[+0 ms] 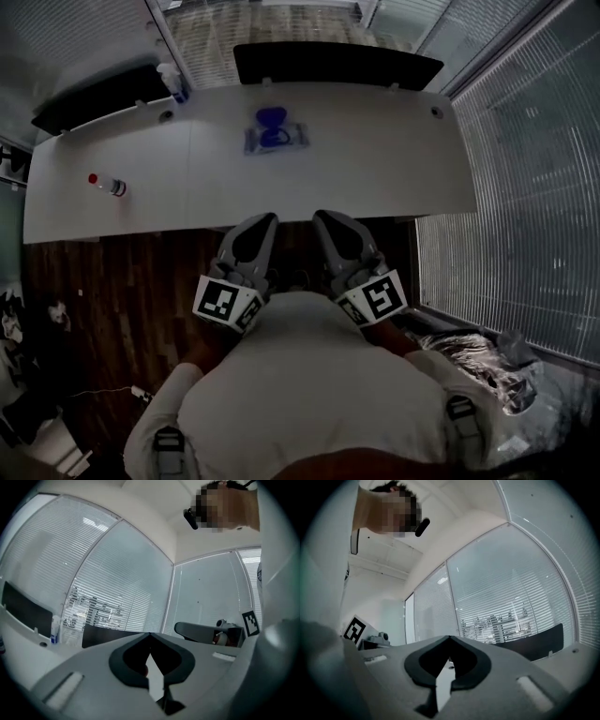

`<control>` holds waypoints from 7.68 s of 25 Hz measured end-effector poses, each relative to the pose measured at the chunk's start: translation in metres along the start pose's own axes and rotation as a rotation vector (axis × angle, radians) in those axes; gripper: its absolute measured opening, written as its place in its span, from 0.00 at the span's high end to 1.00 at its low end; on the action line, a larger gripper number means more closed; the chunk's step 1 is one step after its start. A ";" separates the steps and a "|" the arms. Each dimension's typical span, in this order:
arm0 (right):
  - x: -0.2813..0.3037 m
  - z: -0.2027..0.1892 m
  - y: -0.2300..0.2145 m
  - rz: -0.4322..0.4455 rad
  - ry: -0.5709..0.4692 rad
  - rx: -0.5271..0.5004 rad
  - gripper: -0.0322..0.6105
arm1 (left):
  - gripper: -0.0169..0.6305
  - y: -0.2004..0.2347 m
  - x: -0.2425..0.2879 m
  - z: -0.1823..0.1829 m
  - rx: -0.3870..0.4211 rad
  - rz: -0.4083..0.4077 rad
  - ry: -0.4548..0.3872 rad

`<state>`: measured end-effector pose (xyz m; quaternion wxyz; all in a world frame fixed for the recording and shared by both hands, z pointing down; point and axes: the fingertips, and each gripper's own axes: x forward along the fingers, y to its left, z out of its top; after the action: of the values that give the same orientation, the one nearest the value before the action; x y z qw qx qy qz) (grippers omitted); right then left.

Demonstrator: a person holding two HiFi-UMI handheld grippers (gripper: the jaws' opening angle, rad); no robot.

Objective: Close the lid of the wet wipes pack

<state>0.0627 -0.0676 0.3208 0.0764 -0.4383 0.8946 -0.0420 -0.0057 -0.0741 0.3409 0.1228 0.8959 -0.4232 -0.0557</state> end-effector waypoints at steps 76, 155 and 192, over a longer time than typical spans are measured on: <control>0.326 -0.391 -0.311 -0.016 0.783 -0.206 0.95 | 0.97 0.329 0.199 -0.349 -0.152 0.134 0.816; 0.280 -0.414 -0.194 0.410 0.928 -0.496 0.95 | 0.97 0.340 0.188 -0.329 -0.134 0.149 0.766; 0.046 0.014 0.014 0.171 0.059 -0.088 0.95 | 0.97 -0.005 0.044 0.009 0.118 0.020 0.068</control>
<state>0.0265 -0.0955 0.3003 0.0340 -0.3619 0.9316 -0.0090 0.0238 -0.1063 0.3310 0.0847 0.8987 -0.4303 0.0007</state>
